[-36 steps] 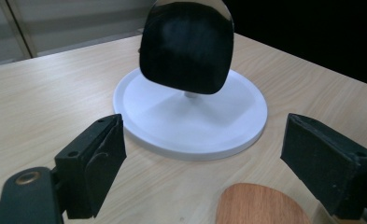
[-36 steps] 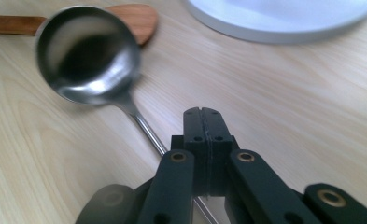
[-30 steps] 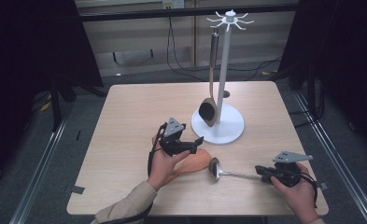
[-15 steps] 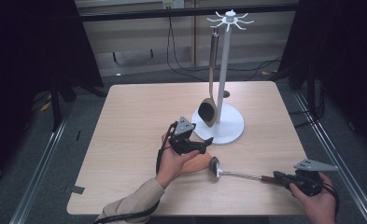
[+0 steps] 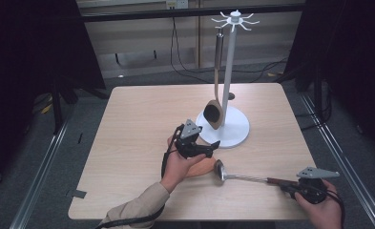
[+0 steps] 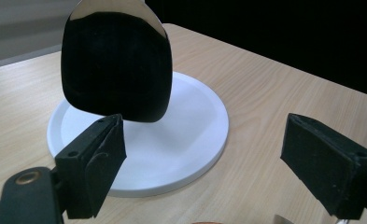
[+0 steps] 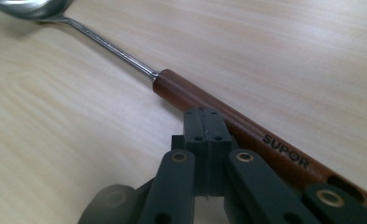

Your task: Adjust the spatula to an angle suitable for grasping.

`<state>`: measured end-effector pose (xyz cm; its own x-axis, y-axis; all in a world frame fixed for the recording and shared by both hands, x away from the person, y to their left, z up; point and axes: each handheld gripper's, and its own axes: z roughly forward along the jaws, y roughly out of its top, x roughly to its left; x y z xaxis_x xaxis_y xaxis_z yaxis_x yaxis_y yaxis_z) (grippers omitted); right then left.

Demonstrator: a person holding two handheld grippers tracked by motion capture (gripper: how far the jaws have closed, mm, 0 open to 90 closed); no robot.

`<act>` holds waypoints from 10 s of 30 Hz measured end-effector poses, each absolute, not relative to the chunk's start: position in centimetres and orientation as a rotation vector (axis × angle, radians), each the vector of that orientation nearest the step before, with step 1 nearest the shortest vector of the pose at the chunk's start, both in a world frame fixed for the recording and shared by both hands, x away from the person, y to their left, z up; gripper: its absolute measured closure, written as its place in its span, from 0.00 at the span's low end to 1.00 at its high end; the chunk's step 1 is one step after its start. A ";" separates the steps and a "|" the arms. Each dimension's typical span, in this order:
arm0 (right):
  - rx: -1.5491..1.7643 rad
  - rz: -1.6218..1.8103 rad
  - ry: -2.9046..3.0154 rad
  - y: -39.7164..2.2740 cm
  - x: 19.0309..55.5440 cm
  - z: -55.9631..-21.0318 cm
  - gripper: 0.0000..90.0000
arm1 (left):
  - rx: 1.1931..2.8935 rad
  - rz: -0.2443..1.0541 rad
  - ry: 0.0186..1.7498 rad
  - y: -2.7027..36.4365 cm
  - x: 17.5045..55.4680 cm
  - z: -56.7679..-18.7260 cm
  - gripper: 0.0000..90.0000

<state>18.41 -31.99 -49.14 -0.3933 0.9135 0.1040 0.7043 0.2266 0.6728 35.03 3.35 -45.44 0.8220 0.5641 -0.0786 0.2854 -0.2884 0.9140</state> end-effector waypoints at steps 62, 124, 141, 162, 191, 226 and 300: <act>1.768 0.763 1.754 -23.8 29.7 -50.8 0.32 | 1.856 0.412 0.791 11.6 34.1 -44.7 0.15; 2.059 0.584 1.912 -28.3 32.1 -48.2 0.93 | 1.871 0.426 0.772 12.6 33.5 -44.5 0.15; 1.980 0.893 1.681 -28.3 31.0 -45.8 0.96 | 1.861 0.434 0.775 12.8 33.5 -44.4 0.15; 1.493 1.329 1.542 -23.7 26.3 -41.9 0.96 | 1.871 0.428 0.764 12.0 33.3 -44.8 0.15; 1.178 1.329 1.498 -19.4 26.2 -34.2 0.96 | 1.870 0.422 0.781 12.5 33.6 -45.0 0.15; 1.109 1.200 1.481 -16.7 30.5 -29.5 0.96 | 1.878 0.392 0.775 12.5 34.0 -45.4 0.15; 1.030 1.553 1.099 -19.5 34.9 -28.6 1.00 | 1.871 0.400 0.776 12.7 34.0 -45.2 0.15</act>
